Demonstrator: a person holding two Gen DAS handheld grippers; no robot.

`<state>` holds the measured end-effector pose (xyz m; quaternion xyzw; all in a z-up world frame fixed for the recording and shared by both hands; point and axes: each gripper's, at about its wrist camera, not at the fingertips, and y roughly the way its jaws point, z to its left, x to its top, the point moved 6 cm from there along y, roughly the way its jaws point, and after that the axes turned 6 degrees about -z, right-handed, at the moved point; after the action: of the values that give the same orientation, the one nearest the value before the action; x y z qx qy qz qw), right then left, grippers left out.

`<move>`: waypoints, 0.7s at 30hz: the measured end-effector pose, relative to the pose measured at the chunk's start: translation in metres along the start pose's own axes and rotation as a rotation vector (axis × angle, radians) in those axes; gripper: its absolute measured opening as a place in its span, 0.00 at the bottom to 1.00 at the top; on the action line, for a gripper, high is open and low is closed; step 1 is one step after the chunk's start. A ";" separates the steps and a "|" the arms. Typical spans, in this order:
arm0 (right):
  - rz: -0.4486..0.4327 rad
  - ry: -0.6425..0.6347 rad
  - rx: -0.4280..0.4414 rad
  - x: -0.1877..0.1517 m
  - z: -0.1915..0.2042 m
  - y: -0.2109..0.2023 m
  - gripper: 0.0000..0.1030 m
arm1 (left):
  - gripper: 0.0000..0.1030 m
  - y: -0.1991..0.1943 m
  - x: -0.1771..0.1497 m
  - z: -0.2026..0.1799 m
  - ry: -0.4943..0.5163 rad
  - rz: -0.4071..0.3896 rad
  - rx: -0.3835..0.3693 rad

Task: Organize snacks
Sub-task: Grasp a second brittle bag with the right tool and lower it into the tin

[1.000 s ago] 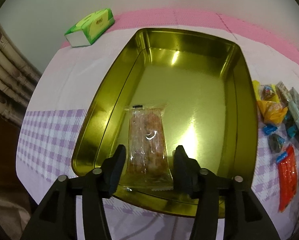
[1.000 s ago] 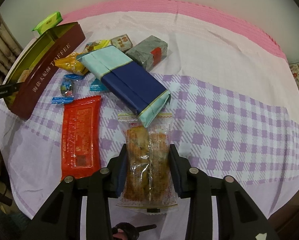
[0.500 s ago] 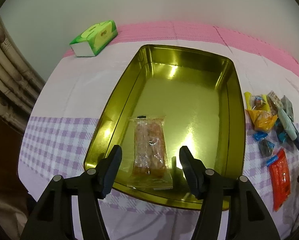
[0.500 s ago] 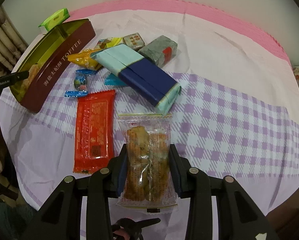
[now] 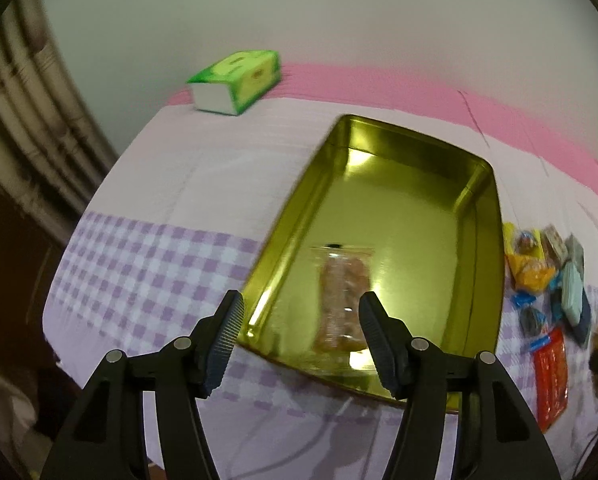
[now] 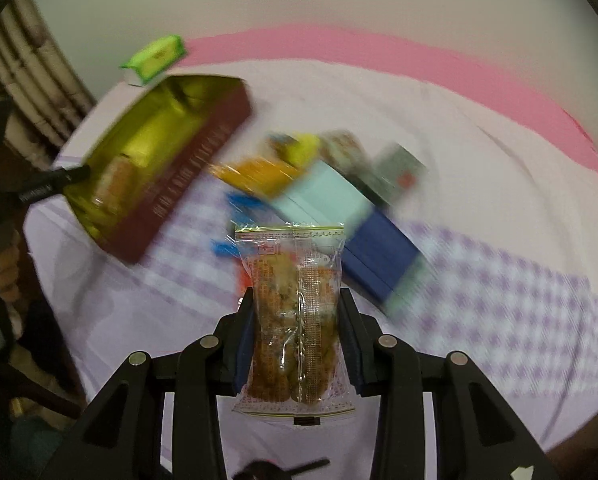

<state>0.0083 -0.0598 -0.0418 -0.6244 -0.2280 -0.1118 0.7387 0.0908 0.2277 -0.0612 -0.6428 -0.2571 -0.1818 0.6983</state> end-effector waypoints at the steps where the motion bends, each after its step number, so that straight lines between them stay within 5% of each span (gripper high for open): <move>1: -0.011 -0.011 0.019 0.008 0.011 0.001 0.34 | 0.59 -0.002 0.000 0.007 -0.022 -0.005 0.008; 12: -0.097 -0.062 0.210 0.094 0.125 0.031 0.34 | 0.64 -0.012 -0.014 0.063 -0.160 -0.012 0.097; 21: -0.046 -0.013 0.216 0.104 0.169 0.079 0.34 | 0.66 -0.010 -0.023 0.082 -0.222 0.007 0.126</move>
<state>0.1017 0.1323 -0.0417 -0.5363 -0.2577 -0.0993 0.7976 0.0564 0.3060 -0.0630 -0.6149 -0.3415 -0.0905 0.7051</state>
